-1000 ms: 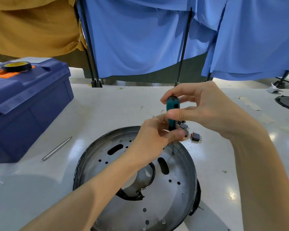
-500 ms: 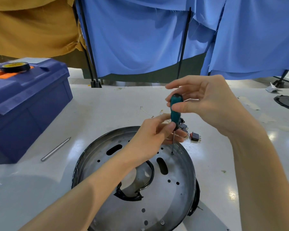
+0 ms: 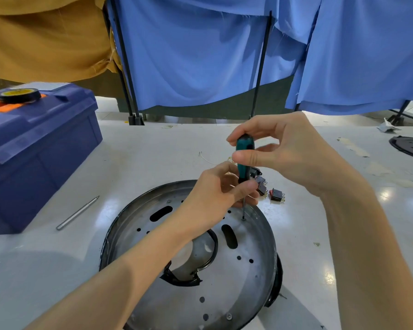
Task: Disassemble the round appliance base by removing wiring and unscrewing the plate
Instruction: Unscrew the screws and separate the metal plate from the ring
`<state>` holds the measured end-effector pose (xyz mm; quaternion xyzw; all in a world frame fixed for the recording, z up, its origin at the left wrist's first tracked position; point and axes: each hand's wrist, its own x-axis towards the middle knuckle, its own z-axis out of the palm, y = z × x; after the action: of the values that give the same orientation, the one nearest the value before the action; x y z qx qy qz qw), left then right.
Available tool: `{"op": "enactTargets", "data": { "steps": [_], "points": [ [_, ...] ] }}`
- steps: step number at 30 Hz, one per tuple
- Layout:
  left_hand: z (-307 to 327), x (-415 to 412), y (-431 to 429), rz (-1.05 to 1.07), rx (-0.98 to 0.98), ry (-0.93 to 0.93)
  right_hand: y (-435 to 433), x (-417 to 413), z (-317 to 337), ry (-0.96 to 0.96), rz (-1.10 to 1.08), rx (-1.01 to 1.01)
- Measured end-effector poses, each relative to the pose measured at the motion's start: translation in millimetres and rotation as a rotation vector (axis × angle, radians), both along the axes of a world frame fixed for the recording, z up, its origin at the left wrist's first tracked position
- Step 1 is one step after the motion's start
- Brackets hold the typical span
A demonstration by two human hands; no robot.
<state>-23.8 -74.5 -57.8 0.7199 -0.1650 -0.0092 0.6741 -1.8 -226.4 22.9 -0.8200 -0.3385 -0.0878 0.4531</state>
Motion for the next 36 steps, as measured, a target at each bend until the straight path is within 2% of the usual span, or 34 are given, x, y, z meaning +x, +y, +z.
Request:
{"op": "enactTargets", "data": {
  "steps": [2, 5, 9, 13, 18, 24, 27, 29, 32, 36],
  "points": [
    [1, -1, 0, -0.028, 0.013, -0.009, -1, 2, 0, -0.025, -0.015, 0.010],
    [-1, 0, 2, -0.034, 0.011, 0.003, -6, 3, 1, 0.065, 0.044, 0.069],
    [-1, 2, 1, 0.040, -0.001, 0.011, -4, 4, -1, -0.016, -0.024, 0.007],
    [-1, 0, 1, 0.002, 0.020, -0.002, -6, 6, 0, 0.105, 0.020, 0.112],
    [-1, 0, -3, 0.044, 0.008, 0.019, -5, 5, -1, -0.012, -0.067, 0.004],
    [-1, 0, -3, 0.024, 0.016, -0.009, -11, 7, 0, 0.062, -0.005, 0.086],
    [-1, 1, -3, 0.058, 0.013, -0.016, -5, 7, -2, 0.015, -0.062, 0.005],
    [-2, 0, -3, 0.036, 0.034, -0.027, -4, 8, -2, -0.005, -0.074, 0.038],
    [-2, 1, -2, 0.031, 0.045, -0.022, -9, 8, -1, 0.090, 0.024, 0.111],
    [-1, 1, -3, 0.070, 0.043, -0.018, -4, 8, -5, 0.018, -0.046, 0.002]
  ]
}}
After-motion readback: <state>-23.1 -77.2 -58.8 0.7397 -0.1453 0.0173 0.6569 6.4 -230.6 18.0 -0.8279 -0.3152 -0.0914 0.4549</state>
